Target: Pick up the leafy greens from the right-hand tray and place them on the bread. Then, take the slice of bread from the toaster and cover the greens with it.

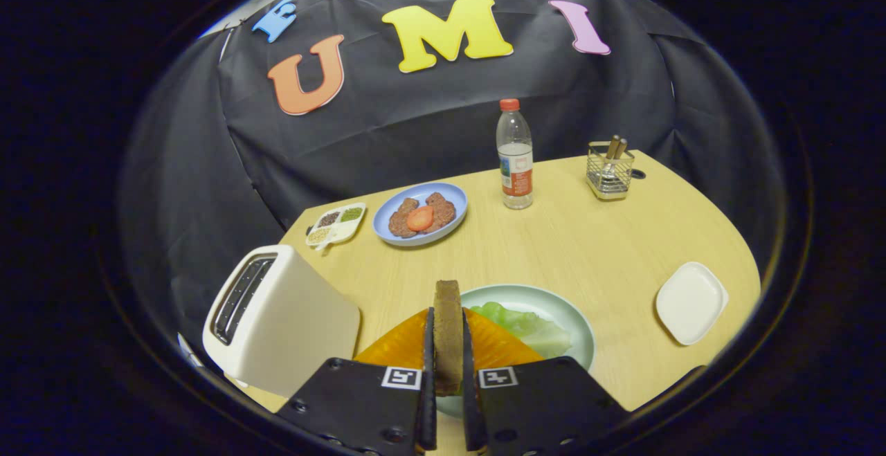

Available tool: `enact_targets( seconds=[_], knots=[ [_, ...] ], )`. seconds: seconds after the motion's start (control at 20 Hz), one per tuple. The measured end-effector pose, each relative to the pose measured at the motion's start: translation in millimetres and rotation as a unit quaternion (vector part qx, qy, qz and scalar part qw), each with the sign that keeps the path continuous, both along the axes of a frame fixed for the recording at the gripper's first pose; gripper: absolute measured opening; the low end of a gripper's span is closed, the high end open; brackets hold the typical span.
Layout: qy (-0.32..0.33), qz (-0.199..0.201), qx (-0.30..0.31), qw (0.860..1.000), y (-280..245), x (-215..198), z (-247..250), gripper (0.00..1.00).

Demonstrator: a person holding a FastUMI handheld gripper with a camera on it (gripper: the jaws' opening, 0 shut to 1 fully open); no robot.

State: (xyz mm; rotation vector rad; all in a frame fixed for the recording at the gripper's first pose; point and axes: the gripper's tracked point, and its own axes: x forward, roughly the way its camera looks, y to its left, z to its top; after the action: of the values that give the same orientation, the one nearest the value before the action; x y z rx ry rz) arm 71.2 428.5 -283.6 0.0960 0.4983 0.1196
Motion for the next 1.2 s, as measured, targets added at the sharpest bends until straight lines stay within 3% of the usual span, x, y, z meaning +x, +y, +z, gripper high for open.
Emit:
enact_targets(
  seconds=[0.1, 0.25, 0.3, 0.5, 0.85, 1.2],
  knots=[
    [-0.007, -0.01, -0.006, 1.0, -10.4, 3.6, 1.7, 0.23],
    [-0.014, -0.022, -0.013, 1.0, -25.9, 3.9, 7.3, 0.43],
    [-0.017, -0.026, -0.015, 0.999, -29.9, 4.2, 10.7, 0.59],
    [-0.045, -0.038, -0.021, 0.998, -43.5, 6.2, 30.2, 0.96],
    [-0.121, -0.016, -0.044, 0.992, -64.3, 0.5, 97.6, 0.96],
    [-0.225, 0.0, -0.076, 0.971, -128.7, -35.8, 217.6, 0.96]
  ],
)
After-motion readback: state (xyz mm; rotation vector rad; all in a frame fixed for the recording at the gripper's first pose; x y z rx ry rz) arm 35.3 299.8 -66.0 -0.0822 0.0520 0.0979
